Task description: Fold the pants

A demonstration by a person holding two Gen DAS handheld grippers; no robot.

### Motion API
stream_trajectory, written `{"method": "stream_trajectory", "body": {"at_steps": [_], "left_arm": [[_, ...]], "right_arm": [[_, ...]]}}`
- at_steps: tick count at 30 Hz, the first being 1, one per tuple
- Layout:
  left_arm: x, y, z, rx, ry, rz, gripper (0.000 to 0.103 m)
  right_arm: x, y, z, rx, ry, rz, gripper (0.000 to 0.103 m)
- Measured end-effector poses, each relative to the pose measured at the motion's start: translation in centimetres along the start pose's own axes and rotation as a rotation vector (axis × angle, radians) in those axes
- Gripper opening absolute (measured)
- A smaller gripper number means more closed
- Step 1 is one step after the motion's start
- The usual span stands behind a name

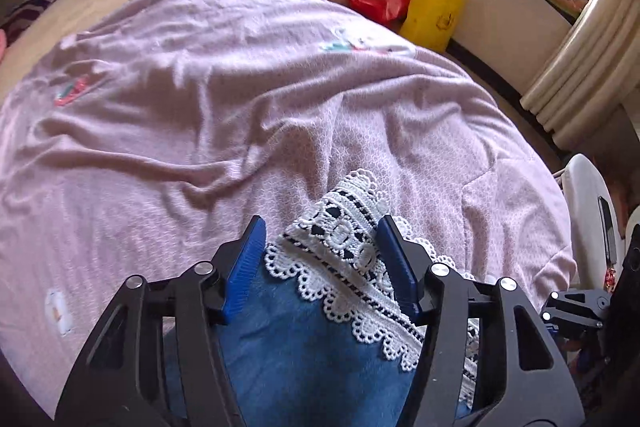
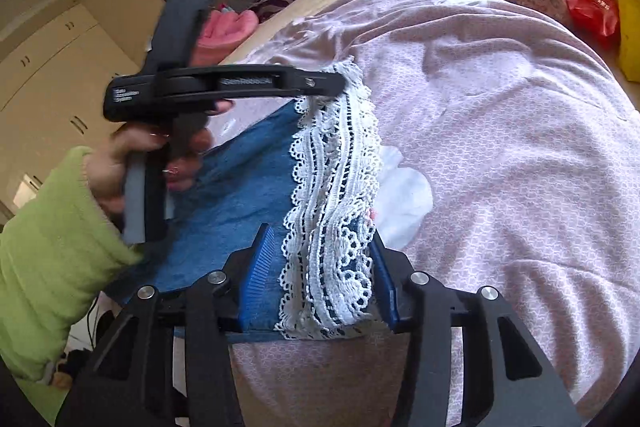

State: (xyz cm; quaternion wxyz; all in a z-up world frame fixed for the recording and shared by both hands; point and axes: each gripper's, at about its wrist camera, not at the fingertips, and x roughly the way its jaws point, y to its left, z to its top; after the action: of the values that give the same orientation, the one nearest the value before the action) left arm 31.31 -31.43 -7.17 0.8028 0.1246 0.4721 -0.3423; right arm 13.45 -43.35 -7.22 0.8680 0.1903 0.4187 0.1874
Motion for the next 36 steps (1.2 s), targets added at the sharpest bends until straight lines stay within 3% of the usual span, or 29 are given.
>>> {"method": "stream_trajectory", "body": {"at_steps": [4, 5, 6, 7, 9, 12, 18, 21, 25, 32, 36], "left_arm": [[1.2, -0.2, 0.1, 0.016, 0.022, -0.012, 0.057], [1.4, -0.3, 0.0, 0.019, 0.032, -0.027, 0.053], [1.6, -0.6, -0.1, 0.029, 0.047, -0.031, 0.042], [1.7, -1.0, -0.3, 0.049, 0.052, -0.029, 0.032], [1.2, -1.6, -0.4, 0.080, 0.045, -0.024, 0.025], [-0.1, -0.8, -0.4, 0.061, 0.018, -0.069, 0.018], [-5.9, 2.7, -1.3, -0.019, -0.152, -0.260, 0.018], [-8.9, 4.8, -2.4, -0.070, -0.225, -0.317, 0.018], [-11.4, 7.0, -4.3, -0.124, -0.274, -0.333, 0.018], [-12.9, 11.0, -9.0, -0.231, -0.286, -0.325, 0.018], [-13.1, 12.8, -11.4, -0.327, -0.259, -0.237, 0.026]], "right_arm": [[1.0, -0.6, 0.1, 0.024, 0.017, 0.016, 0.045], [1.1, -0.6, 0.1, 0.020, 0.017, 0.019, 0.045], [1.1, -0.5, 0.1, 0.018, 0.019, 0.023, 0.043], [1.2, -0.3, 0.1, 0.012, 0.020, 0.028, 0.033], [0.7, 0.3, 0.3, -0.010, 0.007, 0.015, 0.024], [-0.4, 1.3, 0.6, -0.038, -0.033, 0.011, 0.020], [-3.3, 6.3, 0.8, -0.165, -0.127, 0.035, 0.020], [-3.9, 9.6, 0.8, -0.246, -0.142, 0.044, 0.020], [-2.9, 13.3, 0.5, -0.322, -0.128, 0.074, 0.020], [1.8, 18.9, -1.6, -0.412, -0.047, 0.103, 0.020], [5.2, 20.4, -2.7, -0.447, -0.005, 0.084, 0.020]]}}
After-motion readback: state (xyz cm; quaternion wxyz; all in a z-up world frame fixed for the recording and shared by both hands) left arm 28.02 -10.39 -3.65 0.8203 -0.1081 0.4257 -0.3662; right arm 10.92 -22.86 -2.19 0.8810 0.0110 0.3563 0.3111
